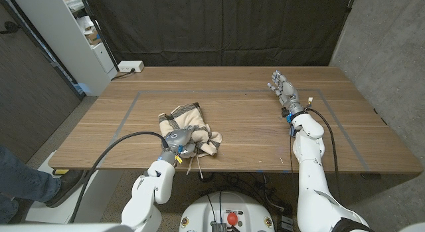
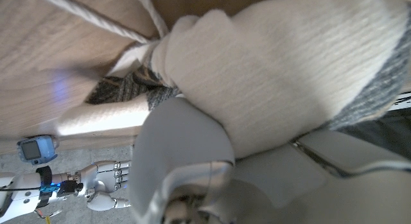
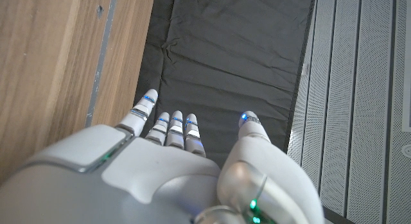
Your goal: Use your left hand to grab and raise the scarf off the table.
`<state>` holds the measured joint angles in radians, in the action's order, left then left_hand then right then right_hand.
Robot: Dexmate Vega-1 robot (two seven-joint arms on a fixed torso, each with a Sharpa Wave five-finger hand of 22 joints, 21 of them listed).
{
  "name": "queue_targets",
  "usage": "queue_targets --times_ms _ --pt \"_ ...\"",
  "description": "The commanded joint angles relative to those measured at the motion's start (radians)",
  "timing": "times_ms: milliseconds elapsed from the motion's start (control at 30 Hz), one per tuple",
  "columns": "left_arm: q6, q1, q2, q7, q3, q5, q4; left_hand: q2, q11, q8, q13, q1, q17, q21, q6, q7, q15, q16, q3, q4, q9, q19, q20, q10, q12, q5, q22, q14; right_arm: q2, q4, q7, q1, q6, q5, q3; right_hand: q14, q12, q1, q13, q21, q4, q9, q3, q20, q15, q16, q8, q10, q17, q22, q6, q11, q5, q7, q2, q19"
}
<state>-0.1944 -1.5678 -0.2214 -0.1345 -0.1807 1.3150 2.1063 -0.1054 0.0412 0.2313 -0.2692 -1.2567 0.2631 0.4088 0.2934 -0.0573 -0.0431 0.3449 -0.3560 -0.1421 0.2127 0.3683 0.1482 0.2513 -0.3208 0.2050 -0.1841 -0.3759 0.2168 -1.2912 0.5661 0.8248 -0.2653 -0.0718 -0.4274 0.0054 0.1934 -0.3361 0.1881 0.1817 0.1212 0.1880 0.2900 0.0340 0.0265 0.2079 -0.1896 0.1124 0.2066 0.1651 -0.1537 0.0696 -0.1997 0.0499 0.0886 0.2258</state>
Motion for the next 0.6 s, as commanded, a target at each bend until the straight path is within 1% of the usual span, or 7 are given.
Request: queue_targets --times_ms 33,167,200,267,333,500,600 --pt "-0.008 -0.023 0.013 0.063 -0.006 0.002 0.007 -0.016 0.002 0.01 -0.019 -0.041 0.083 0.02 0.022 0.001 0.049 0.041 -0.029 -0.035 0.002 0.417 0.028 0.025 -0.019 -0.001 -0.018 -0.096 -0.001 -0.03 0.007 0.018 0.005 0.007 0.007 0.001 0.005 0.002 0.005 0.006 0.005 0.002 0.002 0.0 0.007 -0.001 -0.007 0.003 0.004 0.004 -0.003 -0.004 -0.006 -0.007 0.008 -0.006" --pt "-0.003 -0.027 0.018 0.098 -0.001 -0.009 0.002 -0.026 0.005 0.018 -0.052 -0.102 0.15 0.051 0.041 0.003 0.062 0.098 -0.026 -0.041 0.01 0.443 -0.007 0.043 -0.046 0.005 -0.027 -0.131 0.002 -0.042 0.005 0.024 0.012 0.011 0.008 0.002 0.005 0.002 0.005 0.006 0.005 0.002 0.002 0.0 0.007 -0.001 -0.007 0.003 0.004 0.004 -0.003 -0.002 -0.006 -0.006 0.007 -0.006" --pt "0.001 -0.026 0.015 0.093 0.002 -0.015 0.003 -0.022 0.004 0.023 -0.067 -0.123 0.18 0.07 0.05 0.001 0.07 0.122 -0.019 -0.04 0.015 0.461 -0.025 0.044 -0.055 0.006 -0.032 -0.142 -0.001 -0.039 0.007 0.024 0.006 0.01 0.009 0.002 0.004 0.002 0.005 0.006 0.005 0.002 0.002 0.0 0.007 -0.001 -0.007 0.002 0.004 0.004 -0.003 -0.004 -0.006 -0.006 0.007 -0.006" --pt "0.006 -0.028 0.02 0.124 0.003 -0.021 -0.004 -0.023 0.019 0.03 -0.09 -0.154 0.217 0.113 0.066 -0.003 0.08 0.148 -0.017 -0.038 0.022 0.514 -0.064 0.055 -0.074 0.012 -0.04 -0.162 0.003 -0.045 0.004 0.026 0.013 0.012 0.009 0.002 0.005 0.002 0.005 0.006 0.006 0.002 0.003 0.0 0.008 -0.001 -0.007 0.003 0.003 0.004 -0.002 -0.002 -0.006 -0.007 0.007 -0.006" --pt "0.006 -0.027 0.021 0.12 0.003 -0.024 -0.001 -0.024 0.019 0.04 -0.107 -0.173 0.239 0.142 0.088 -0.008 0.094 0.162 -0.02 -0.037 0.027 0.543 -0.091 0.059 -0.086 0.017 -0.045 -0.181 0.004 -0.048 0.002 0.027 0.017 0.013 0.009 0.002 0.005 0.002 0.005 0.006 0.006 0.002 0.002 0.0 0.008 -0.001 -0.007 0.003 0.003 0.004 -0.003 -0.002 -0.006 -0.007 0.007 -0.006" --pt "0.006 -0.026 0.027 0.136 0.006 -0.028 0.001 -0.027 0.025 0.054 -0.128 -0.191 0.262 0.177 0.118 -0.007 0.103 0.177 -0.026 -0.034 0.035 0.576 -0.122 0.078 -0.105 0.025 -0.05 -0.215 0.002 -0.043 0.003 0.024 0.013 0.015 0.009 0.002 0.004 0.002 0.005 0.006 0.006 0.002 0.003 0.001 0.008 -0.001 -0.007 0.002 0.004 0.004 -0.003 -0.004 -0.006 -0.006 0.007 -0.007" --pt "0.005 -0.025 0.029 0.134 0.006 -0.028 0.004 -0.024 0.027 0.062 -0.144 -0.201 0.29 0.196 0.135 -0.01 0.124 0.204 -0.02 -0.033 0.042 0.578 -0.133 0.087 -0.118 0.027 -0.054 -0.251 -0.002 -0.035 0.006 0.02 0.005 0.016 0.01 0.002 0.005 0.002 0.005 0.006 0.006 0.002 0.003 0.001 0.008 -0.001 -0.007 0.003 0.003 0.004 -0.003 -0.005 -0.006 -0.006 0.007 -0.007"
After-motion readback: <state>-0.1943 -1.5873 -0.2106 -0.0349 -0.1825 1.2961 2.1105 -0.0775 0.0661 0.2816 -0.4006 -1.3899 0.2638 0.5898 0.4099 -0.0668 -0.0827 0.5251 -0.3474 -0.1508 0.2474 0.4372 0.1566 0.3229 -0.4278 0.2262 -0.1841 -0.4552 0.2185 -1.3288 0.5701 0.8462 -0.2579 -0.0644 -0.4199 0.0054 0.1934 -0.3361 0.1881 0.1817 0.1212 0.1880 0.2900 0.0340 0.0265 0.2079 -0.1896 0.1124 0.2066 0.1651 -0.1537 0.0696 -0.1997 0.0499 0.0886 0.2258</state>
